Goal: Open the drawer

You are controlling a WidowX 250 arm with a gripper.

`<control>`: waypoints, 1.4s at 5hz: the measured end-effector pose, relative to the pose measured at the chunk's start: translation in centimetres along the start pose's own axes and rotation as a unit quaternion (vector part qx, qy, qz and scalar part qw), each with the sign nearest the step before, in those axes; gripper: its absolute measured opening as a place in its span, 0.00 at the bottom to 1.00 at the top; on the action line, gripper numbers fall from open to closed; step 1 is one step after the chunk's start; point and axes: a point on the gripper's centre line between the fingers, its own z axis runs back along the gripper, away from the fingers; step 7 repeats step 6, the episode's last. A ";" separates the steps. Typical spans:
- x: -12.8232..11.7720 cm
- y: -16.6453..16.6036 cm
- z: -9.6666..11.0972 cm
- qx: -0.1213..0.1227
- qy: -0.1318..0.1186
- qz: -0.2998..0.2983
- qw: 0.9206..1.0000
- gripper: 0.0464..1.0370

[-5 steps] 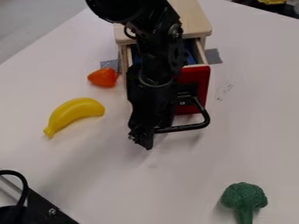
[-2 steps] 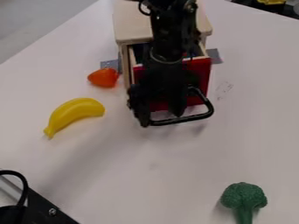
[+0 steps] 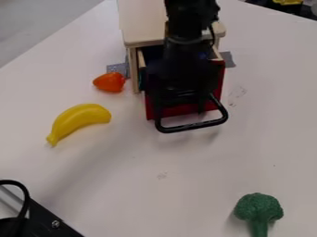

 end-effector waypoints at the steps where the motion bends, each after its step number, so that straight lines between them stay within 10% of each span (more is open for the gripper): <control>1: -1.1 0.0 3.2 -0.030 0.003 -0.014 0.999 0.96; 4: -5.8 1.7 5.5 -0.052 -0.019 -0.084 0.995 0.96; 6: -5.5 0.5 2.5 0.023 -0.065 -0.088 0.994 0.96; 7: -5.5 0.5 2.5 0.023 -0.065 -0.088 0.994 0.96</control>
